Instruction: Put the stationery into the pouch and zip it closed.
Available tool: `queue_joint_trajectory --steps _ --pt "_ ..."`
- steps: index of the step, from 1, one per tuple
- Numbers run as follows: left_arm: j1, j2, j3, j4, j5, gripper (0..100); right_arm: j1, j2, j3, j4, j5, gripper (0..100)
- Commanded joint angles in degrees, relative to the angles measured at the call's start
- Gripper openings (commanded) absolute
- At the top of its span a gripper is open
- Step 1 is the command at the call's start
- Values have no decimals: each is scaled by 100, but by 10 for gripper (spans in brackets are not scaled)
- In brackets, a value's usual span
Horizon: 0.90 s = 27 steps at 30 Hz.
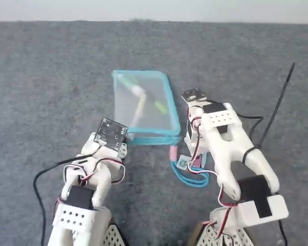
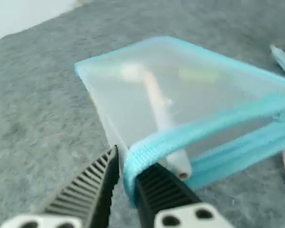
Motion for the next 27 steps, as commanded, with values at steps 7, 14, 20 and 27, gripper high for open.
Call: queue_joint_trajectory --steps 7,14,20,27 --pt "-651 -97 -303 -440 413 13 4 48 -70 -92 -79 225" --pt "-1240 -53 -470 -255 774 13 13 48 -44 -84 -88 225" --pt "79 -97 -233 -149 167 13 13 48 -35 -31 -62 225" --pt "-1319 -53 -541 -220 958 12 13 48 -35 -31 -53 225"
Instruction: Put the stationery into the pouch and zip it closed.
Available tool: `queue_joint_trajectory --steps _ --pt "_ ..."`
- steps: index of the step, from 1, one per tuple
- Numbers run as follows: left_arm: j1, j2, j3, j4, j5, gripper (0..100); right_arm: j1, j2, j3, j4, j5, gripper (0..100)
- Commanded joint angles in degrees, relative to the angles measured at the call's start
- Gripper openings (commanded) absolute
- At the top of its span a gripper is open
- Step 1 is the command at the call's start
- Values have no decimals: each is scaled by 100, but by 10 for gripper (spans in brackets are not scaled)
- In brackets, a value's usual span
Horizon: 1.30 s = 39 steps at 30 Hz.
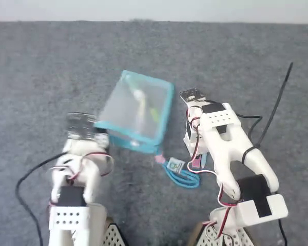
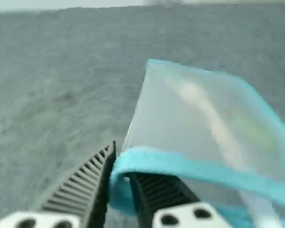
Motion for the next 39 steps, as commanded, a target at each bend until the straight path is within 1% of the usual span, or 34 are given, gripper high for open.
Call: queue_joint_trajectory --steps 1,3,4,5,6,8,9,10,12,16,20,24,26,29,33,35,39 --pt "580 -53 -224 -132 -536 12 31 40 -35 -13 -35 225" --pt "1503 -88 31 -62 -1327 12 31 40 -35 -4 -35 225" --pt "1776 -88 92 -62 -1433 12 31 40 -35 22 -26 225" --pt "1741 -88 84 -88 -1240 12 31 40 -35 75 -26 225" --pt "1495 -97 -22 -123 -879 12 31 40 -35 110 -26 226" --pt "668 -79 -259 -158 -220 12 31 40 -35 119 -26 226" --pt "299 -53 -330 -167 -26 12 31 40 -35 119 -26 226" --pt "97 -62 -338 -176 26 12 31 40 -35 110 -26 226" --pt "79 -53 -312 -158 -26 12 31 40 -35 110 -26 226" --pt "422 -88 -233 -149 -149 12 31 40 -35 92 -70 225" --pt "440 -62 -224 -149 -158 12 40 48 26 40 -79 225" --pt "431 -88 -224 -149 -158 12 31 48 404 -488 -88 224" --pt "431 -88 -224 -149 -167 12 57 48 466 -567 -141 224" --pt "431 -88 -215 -149 -167 12 321 -48 413 -505 -352 224" --pt "457 -88 -154 -176 -176 12 760 -268 369 -523 -404 224" --pt "457 -88 -154 -176 -176 12 813 -312 378 -567 -404 224" --pt "466 -88 -145 -176 -176 12 681 -215 396 -637 -404 224"
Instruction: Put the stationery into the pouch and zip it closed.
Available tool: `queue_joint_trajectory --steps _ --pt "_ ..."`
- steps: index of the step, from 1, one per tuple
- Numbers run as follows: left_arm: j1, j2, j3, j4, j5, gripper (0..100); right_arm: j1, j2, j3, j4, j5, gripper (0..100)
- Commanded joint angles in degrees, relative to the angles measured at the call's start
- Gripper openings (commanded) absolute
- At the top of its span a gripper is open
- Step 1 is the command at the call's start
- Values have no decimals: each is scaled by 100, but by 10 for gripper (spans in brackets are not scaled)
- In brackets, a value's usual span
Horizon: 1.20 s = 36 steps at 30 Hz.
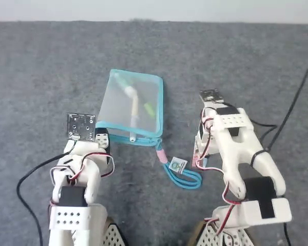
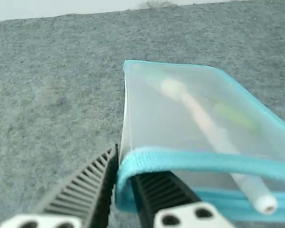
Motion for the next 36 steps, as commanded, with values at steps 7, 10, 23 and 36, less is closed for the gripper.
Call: queue_joint_trajectory --steps 7,10,23,36 --pt "53 -88 -171 -176 -35 12 -374 462 -53 -514 -53 224" --pt "53 -88 -171 -176 -35 12 -532 558 -53 -523 -53 224" --pt "53 -88 -171 -167 -35 12 -295 558 -53 -497 -18 33" --pt "782 -62 215 -651 9 12 13 -400 -492 708 738 8"
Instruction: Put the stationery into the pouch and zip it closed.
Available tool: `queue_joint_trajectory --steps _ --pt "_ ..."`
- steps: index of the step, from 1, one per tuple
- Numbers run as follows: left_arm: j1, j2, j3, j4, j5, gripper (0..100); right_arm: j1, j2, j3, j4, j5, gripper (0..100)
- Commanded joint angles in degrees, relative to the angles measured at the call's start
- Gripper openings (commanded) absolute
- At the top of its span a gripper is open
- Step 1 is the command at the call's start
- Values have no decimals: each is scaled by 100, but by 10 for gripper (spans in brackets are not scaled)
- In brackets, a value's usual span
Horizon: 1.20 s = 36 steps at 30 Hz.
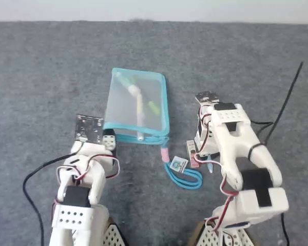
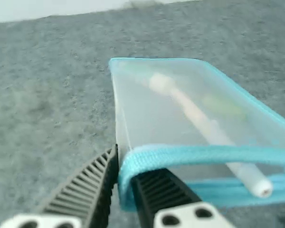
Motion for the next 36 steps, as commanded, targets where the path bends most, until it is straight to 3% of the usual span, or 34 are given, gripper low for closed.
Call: queue_joint_trajectory --steps 1,12,16,24,36 --pt "281 -62 -75 -316 9 12 48 -1042 70 312 369 8" --pt "264 -53 -84 -475 308 12 -22 -4066 62 2062 1451 7" --pt "264 -53 -92 -475 299 12 -532 -4646 35 2475 1776 7" --pt "264 -53 -101 -545 299 12 -2141 -4831 9 3125 1785 7" --pt "264 -53 -75 -712 299 12 -2185 -4831 -79 3029 1670 7"
